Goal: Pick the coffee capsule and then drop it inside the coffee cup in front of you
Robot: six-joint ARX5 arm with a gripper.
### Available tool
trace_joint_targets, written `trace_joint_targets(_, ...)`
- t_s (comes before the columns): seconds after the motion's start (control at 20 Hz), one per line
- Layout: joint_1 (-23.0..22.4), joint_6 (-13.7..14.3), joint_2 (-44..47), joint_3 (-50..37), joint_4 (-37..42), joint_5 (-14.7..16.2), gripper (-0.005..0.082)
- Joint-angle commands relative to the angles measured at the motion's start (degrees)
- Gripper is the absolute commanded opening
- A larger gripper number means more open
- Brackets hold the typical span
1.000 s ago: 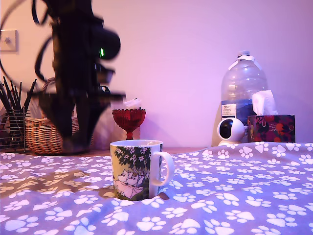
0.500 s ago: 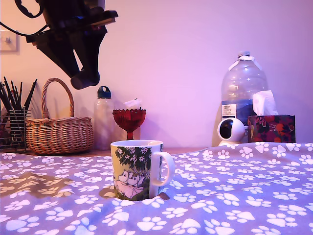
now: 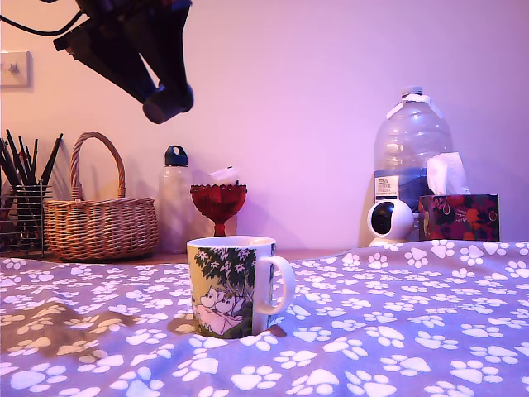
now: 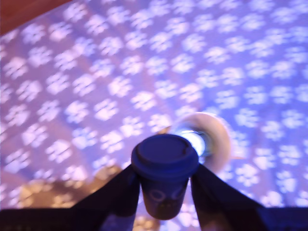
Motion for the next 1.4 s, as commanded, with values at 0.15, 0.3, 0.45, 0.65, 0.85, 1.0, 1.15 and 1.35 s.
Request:
trace_joint_targets(0.15, -1.6, 2.6, -1.0, -6.4, 6.7, 5.1, 0.0266)
trace_joint_targets(0.3, -2.9, 2.8, -0.7, -7.1, 10.0, 5.6, 0.0266)
trace_joint_targets(0.45, -3.7, 4.1, -0.2, -7.1, 11.8, 5.6, 0.0266)
trace_joint_targets(0.65, -4.5, 4.3, 2.4, -7.1, 13.4, 5.5, 0.0266)
trace_joint_targets(0.85, -4.9, 4.7, 6.5, -7.1, 12.9, 4.9, 0.0266)
trace_joint_targets(1.0, -5.3, 5.2, 9.2, -6.7, 12.1, 2.7, 0.0266)
trace_joint_targets(1.15, -5.3, 5.2, 11.5, -5.2, 10.2, 2.4, 0.0266)
trace_joint_targets(1.35, -5.3, 5.5, 15.5, -0.9, 6.6, 1.7, 0.0266)
